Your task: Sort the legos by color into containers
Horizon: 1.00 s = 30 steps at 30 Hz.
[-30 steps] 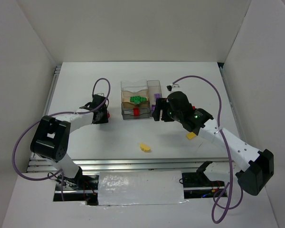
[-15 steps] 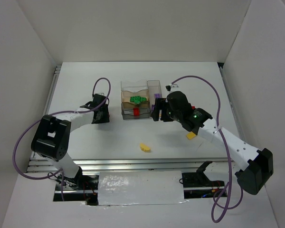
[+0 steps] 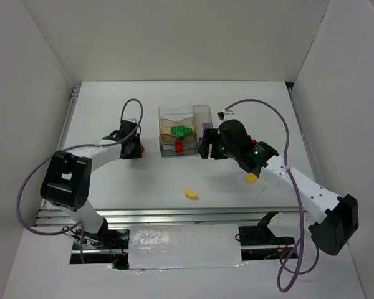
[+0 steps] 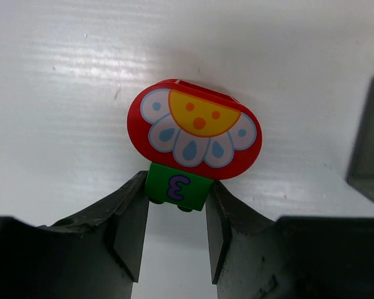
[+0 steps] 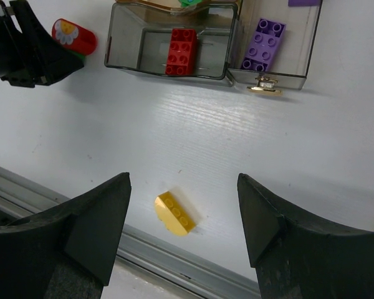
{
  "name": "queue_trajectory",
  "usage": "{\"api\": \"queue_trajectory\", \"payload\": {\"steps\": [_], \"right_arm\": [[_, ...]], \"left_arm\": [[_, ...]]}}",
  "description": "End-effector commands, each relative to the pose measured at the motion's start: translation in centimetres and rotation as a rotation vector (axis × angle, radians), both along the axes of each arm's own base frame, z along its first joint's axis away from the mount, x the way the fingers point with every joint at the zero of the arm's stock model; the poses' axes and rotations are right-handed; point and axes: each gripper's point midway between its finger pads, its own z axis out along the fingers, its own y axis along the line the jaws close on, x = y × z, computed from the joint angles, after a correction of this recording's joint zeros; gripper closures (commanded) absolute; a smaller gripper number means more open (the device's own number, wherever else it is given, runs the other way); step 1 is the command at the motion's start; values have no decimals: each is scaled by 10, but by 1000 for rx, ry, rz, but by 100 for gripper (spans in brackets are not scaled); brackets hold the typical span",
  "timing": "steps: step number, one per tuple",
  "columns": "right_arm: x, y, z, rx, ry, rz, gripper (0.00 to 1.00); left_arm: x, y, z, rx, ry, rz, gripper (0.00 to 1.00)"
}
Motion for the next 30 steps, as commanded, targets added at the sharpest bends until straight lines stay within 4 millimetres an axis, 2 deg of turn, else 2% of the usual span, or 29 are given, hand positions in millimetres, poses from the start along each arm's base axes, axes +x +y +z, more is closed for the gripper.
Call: {"api": "queue_trajectory", "payload": {"steps": [1,3,4,6,7,9,10,12,13,15,19,22,26,28,29,30], "right_arm": [[3,9,15,59,-47,21,24],[0,17,22,113,-40,46,24],[2,20,28,139,-51,51,24],[2,26,41,196,-55,53,24],[2,31,47,223,-59,65,24],[2,40,59,274,-57,75,24],[3,49,65,297,-51,91,24],[3,60,71,332,-32,96,24],[5,70,74,345,-26,114,24],[2,86,76,365,-8,137,24],[-3,120,75,370,29,199,25],[-11,137,68,357,57,233,25],[-22,148,53,332,104,264,27],[-31,152,48,331,120,294,37],[-35,153,45,329,129,307,46],[-37,154,47,337,125,313,69]], "left_arm": [[-8,-24,37,-95,-102,-50,100],[-20,-39,62,-161,-181,-80,100],[-25,-61,76,-227,-224,-138,100],[-39,-80,103,-297,-306,-205,100],[-48,-97,114,-338,-333,-269,100],[-62,-112,137,-384,-396,-348,100],[-75,-125,149,-417,-433,-425,100],[-88,-137,158,-439,-467,-512,100],[-95,-146,174,-451,-527,-571,100],[-109,-155,177,-461,-548,-653,100],[-127,-164,198,-500,-617,-742,100],[-134,-168,205,-512,-643,-781,100],[-138,-167,213,-522,-675,-786,100],[-135,-164,213,-510,-681,-770,100],[-135,-164,213,-506,-683,-767,100],[-135,-163,212,-502,-685,-764,100]]}}
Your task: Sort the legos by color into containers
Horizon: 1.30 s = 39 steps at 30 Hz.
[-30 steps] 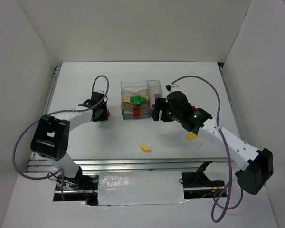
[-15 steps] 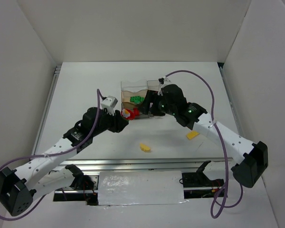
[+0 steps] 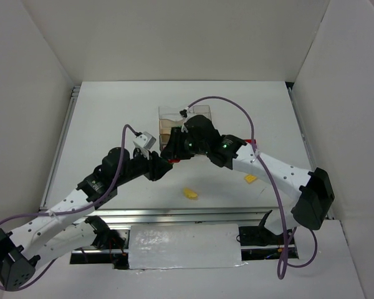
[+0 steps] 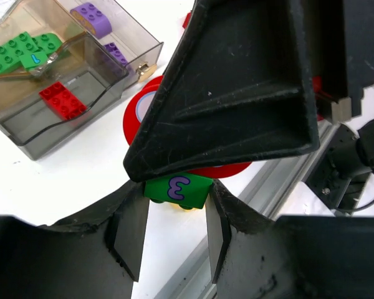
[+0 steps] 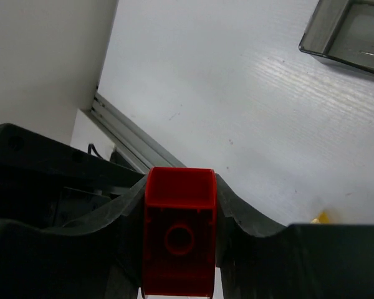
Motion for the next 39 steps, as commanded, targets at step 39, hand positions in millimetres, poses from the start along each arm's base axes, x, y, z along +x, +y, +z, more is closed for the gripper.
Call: {"api": "queue_trajectory", "payload": {"steps": [39], "right_arm": [[161,-67,-105,-395,60,-424,63]], "left_arm": [[51,78,15,107,128,615,100]]}}
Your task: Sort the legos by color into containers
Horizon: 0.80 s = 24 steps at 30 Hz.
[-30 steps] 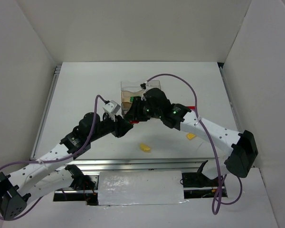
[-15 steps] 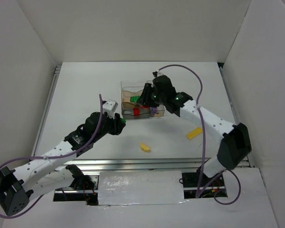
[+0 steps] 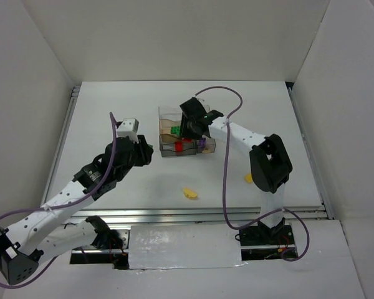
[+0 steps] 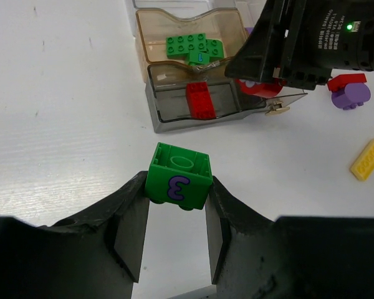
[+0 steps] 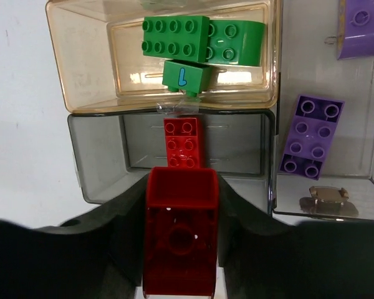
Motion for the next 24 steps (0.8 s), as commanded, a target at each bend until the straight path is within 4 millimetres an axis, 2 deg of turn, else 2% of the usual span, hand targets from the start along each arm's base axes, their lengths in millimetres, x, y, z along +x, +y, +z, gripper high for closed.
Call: {"api": "queue_trajectory", "payload": {"steps": [1,4,6,10,12,14,17,19,20,21,24], "right_arm": [[6,-2,15,9,-48,-30,50],[9,-3,17,0,-51,-31,40],[11,-5,16,-6,-47,-30,37],[13,-6,27,-14,-61,-23,35],[11,-10,42,-1,-87,-29,35],[8,-19,57,0,-116,-46,34],[-6,-55,101,38,-211,-112,31],[-16,-71,116,55,-248,-138,29],[-25,-80,138,84,-296,-148,29],[-32,-90,135,69,-294,-155,28],[-52,-110,151,72,-334,-163,28]], "left_arm": [[7,5,10,-7,0,52,100],[14,-2,11,-6,4,44,100],[18,-7,11,-8,6,33,100],[29,-9,10,-9,11,37,100],[38,-6,5,-2,19,40,100],[46,-13,4,-15,30,-5,100],[76,-20,-10,25,82,-8,100],[90,-24,-15,52,98,-6,100],[97,-27,-17,57,105,-7,100],[110,-34,-22,66,116,-10,100],[135,-49,-32,80,145,-11,96]]}}
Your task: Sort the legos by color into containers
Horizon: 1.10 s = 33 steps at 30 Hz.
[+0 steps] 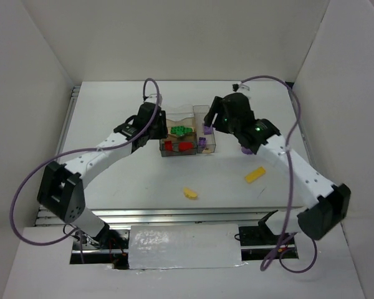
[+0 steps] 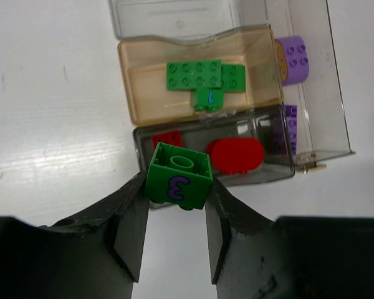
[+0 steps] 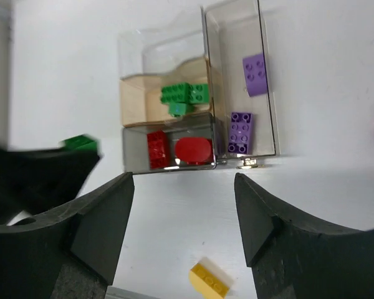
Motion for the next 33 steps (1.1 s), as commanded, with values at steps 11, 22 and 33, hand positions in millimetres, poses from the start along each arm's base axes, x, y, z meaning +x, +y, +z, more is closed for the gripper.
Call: {"api": "queue_trajectory", "payload": {"steps": [11,22,33], "right_arm": [[-48,-60,38,-25,-123,-35,26],[-55,-63,22,-46,-93,3,26],[-90,-84,24,-33,-116,-8,25]], "left_arm": [[82,-38,-40,63,74,21,59],[84,-33,-28,45,26,59,0],[-68,-85,-4,70,16,-179,1]]}}
